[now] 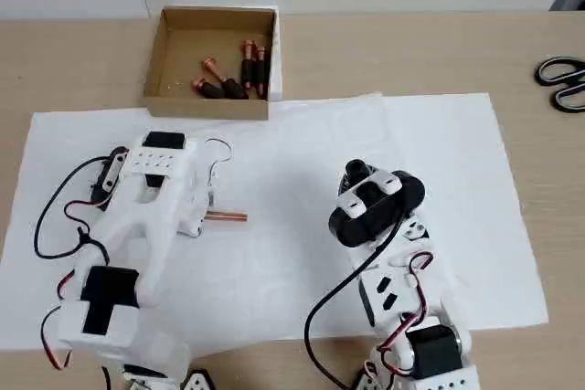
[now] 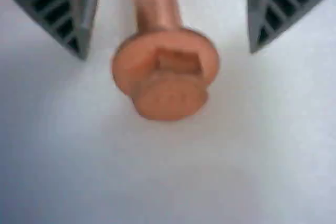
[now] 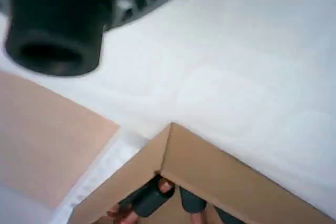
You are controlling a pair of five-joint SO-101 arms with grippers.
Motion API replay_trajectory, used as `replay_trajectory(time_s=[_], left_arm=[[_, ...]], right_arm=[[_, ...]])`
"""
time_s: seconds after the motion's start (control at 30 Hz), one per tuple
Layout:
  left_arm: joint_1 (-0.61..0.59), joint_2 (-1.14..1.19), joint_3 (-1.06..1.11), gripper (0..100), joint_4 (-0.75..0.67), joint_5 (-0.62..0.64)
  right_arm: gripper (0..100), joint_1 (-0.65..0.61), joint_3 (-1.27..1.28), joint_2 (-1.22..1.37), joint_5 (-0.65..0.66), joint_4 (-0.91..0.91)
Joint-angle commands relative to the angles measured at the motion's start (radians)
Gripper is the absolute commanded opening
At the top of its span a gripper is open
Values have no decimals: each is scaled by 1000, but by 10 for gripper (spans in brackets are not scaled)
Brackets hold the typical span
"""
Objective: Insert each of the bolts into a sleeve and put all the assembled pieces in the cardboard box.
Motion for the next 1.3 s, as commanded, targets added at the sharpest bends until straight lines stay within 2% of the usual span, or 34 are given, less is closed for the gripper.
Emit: replay_trajectory(time_s=[0.0,0.1,0.23,0.4,0.6,0.7,0.9,1.03,1.13,1.27], left_arm=[[-9,-5,10,194,-51,6],[-9,-5,13,140,-64,6],[-11,-5,15,7,-115,6],[-5,-5,15,6,-181,6],[-9,-15,-21,6,-184,6],[-34,-17,-114,6,-109,6],[-72,-17,-386,7,140,-8],[-72,-17,-522,7,321,-106],[-77,-17,-585,7,387,-169],[-77,-17,-641,7,416,-181]], right_arm=[[5,7,-9,-7,11,2],[5,8,-9,-7,11,2],[5,8,-12,-7,11,2],[5,8,-15,-8,11,2],[5,7,-15,-13,12,2],[5,4,-12,-8,14,4],[5,2,-9,-13,14,4],[5,2,-5,-13,14,1],[6,1,20,-15,12,-18],[5,-27,23,-15,8,-143]])
